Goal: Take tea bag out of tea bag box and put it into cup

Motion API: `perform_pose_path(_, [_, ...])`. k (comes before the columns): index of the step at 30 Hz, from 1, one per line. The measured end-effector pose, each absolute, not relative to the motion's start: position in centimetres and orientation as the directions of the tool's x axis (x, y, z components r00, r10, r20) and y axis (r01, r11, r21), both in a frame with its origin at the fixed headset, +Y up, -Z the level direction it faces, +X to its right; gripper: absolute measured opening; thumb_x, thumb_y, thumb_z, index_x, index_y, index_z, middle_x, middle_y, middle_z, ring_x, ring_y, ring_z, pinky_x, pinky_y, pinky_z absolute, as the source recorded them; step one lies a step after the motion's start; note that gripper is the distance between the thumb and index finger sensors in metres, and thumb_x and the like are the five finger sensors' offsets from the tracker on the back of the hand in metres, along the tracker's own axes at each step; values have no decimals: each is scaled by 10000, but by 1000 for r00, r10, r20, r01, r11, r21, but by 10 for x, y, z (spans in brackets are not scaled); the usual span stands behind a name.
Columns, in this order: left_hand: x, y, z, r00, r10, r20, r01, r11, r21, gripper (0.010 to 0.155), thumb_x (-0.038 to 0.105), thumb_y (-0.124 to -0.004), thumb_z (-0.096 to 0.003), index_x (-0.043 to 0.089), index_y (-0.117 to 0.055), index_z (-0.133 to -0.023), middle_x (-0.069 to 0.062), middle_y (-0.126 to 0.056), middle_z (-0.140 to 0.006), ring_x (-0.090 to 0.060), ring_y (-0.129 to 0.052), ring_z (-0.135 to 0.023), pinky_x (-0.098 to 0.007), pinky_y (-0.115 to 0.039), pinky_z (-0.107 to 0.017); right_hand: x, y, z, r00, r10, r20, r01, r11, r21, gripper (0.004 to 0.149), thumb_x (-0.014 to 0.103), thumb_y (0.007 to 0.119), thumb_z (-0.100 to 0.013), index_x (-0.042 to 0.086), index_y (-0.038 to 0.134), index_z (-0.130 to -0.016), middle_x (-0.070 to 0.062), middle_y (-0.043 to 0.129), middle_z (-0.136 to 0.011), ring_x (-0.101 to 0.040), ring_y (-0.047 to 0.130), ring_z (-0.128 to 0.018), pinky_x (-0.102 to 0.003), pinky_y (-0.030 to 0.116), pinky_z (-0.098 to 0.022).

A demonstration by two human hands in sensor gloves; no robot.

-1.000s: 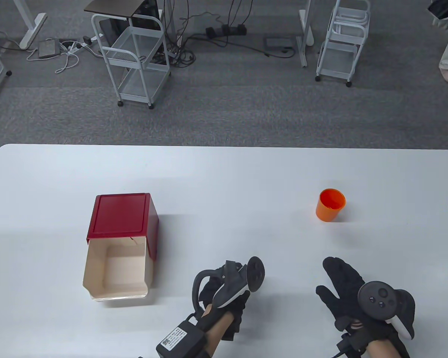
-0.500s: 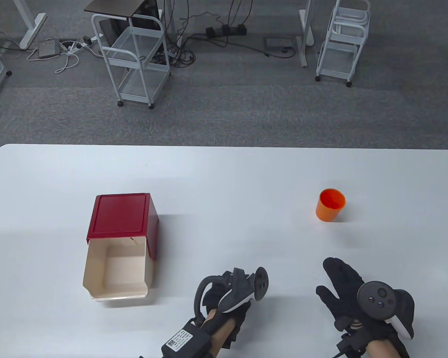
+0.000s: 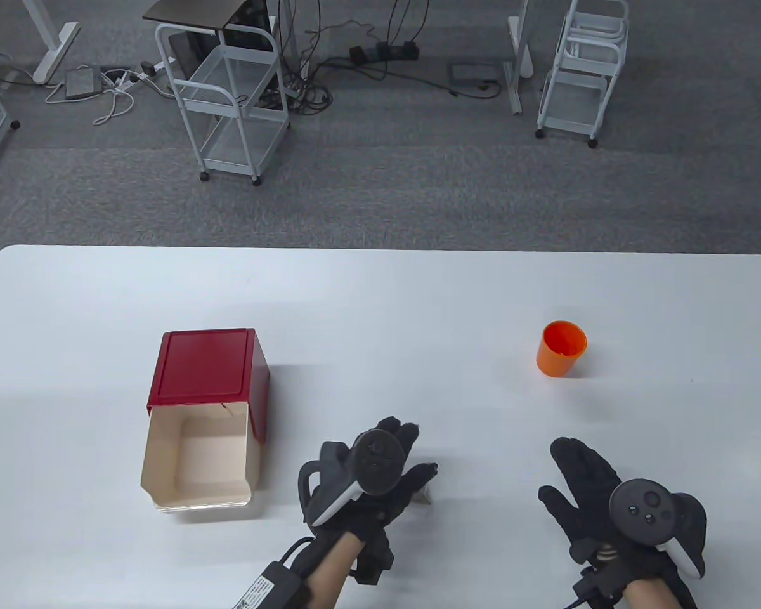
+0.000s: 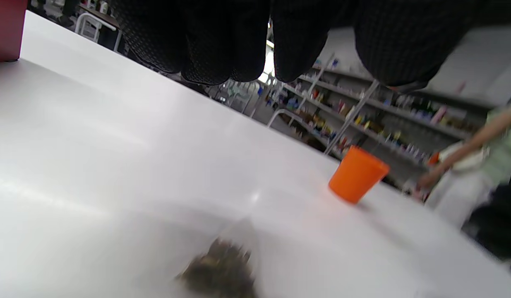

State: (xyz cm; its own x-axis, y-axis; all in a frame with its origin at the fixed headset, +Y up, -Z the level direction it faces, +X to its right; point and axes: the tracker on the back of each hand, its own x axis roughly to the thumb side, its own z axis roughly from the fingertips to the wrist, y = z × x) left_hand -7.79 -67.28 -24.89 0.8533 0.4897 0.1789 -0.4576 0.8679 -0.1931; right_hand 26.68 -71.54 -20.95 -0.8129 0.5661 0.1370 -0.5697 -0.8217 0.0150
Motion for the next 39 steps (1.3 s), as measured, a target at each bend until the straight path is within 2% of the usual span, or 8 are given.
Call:
perform_pose_path(5, [-120, -664, -243, 699, 702, 140, -685, 713, -154, 667, 627, -677, -479, 303, -712, -1061, -68, -729, -1163, -313, -792, -998, -439, -711, -724, 267, -716, -209, -812, 567, 136, -570, -821, 16, 730, 575, 685, -453, 191, 480, -1039, -210, 512, -1107, -516, 538, -966, -638, 477, -708])
perform_pose_path(13, [-158, -684, -230, 526, 848, 66, -839, 530, -121, 647, 617, -667, -494, 290, -736, -1048, -72, -757, -1143, -319, -807, -981, -443, -714, -713, 267, -716, -209, -812, 567, 135, -571, -821, 16, 731, 577, 684, -452, 192, 482, -1038, -209, 513, -1107, -516, 538, -967, -637, 478, -708])
perform_pose_path(21, [-162, -706, -229, 486, 873, 32, -860, 485, -160, 639, 616, -666, -498, 286, -751, -1039, -72, -771, -1133, -319, -815, -974, -446, -717, -709, 270, -717, -210, -812, 571, 122, -574, -819, 14, 733, 580, 685, -451, 194, 480, -1039, -209, 513, -1107, -516, 544, -963, -637, 477, -709])
perform_pose_path(28, [-161, -708, -228, 490, 871, 38, -856, 489, -170, 632, 614, -668, -498, 291, -755, -1034, -66, -775, -1131, -311, -822, -971, -444, -720, -709, 272, -715, -211, -815, 567, 115, -570, -821, 9, 733, 579, 688, -451, 192, 483, -1039, -211, 513, -1106, -516, 545, -961, -631, 482, -711])
perform_pose_path(32, [-160, -713, -226, 464, 885, 33, -868, 461, -183, 630, 612, -670, -497, 289, -759, -1031, -66, -784, -1124, -313, -825, -968, -445, -721, -706, 266, -706, -216, -845, 518, 132, -523, -852, 1, 735, 578, 703, -450, 186, 498, -1037, -207, 534, -1096, -507, 587, -933, -602, 524, -704])
perform_pose_path(39, [-159, -713, -226, 476, 878, 47, -858, 475, -197, 627, 610, -674, -497, 287, -762, -1028, -62, -788, -1120, -313, -828, -964, -446, -722, -705, 240, -688, -231, -918, 351, 186, -358, -934, -4, 734, 574, 728, -448, 183, 517, -1032, -207, 560, -1075, -480, 645, -875, -569, 552, -689])
